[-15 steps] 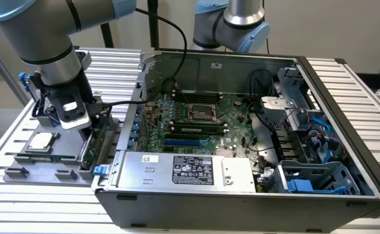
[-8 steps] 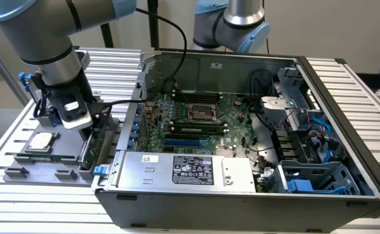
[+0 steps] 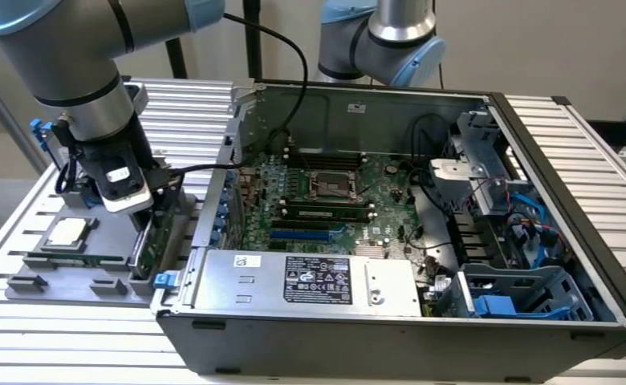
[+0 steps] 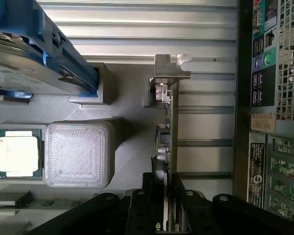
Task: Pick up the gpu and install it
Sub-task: 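Pick up the gpu and move the gpu toward the slot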
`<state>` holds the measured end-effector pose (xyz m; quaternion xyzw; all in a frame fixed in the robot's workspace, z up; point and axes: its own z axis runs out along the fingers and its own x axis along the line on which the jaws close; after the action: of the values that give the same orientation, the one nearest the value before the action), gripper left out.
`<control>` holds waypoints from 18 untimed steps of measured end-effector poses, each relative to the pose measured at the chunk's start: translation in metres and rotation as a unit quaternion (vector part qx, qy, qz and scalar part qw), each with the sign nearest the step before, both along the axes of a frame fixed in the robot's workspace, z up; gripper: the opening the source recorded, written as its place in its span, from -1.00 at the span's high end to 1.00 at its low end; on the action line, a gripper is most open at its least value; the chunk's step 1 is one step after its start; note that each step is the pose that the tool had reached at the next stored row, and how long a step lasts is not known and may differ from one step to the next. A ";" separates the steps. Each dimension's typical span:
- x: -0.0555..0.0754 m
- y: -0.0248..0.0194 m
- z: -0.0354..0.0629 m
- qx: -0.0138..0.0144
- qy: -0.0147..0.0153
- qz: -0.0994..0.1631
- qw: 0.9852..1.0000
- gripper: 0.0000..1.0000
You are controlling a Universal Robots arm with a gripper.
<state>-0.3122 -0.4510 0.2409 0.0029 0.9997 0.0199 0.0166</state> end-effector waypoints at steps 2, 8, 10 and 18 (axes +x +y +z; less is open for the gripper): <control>0.000 0.0000 0.0006 0.000 0.000 0.000 1.000 1.00; 0.000 0.0000 0.0143 0.000 0.000 0.000 1.000 1.00; 0.000 0.0000 0.0228 0.000 0.000 0.000 1.000 1.00; 0.000 -0.0001 0.0592 0.000 0.000 0.000 1.000 1.00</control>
<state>-0.3122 -0.4511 0.3001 0.0029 0.9997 0.0199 0.0164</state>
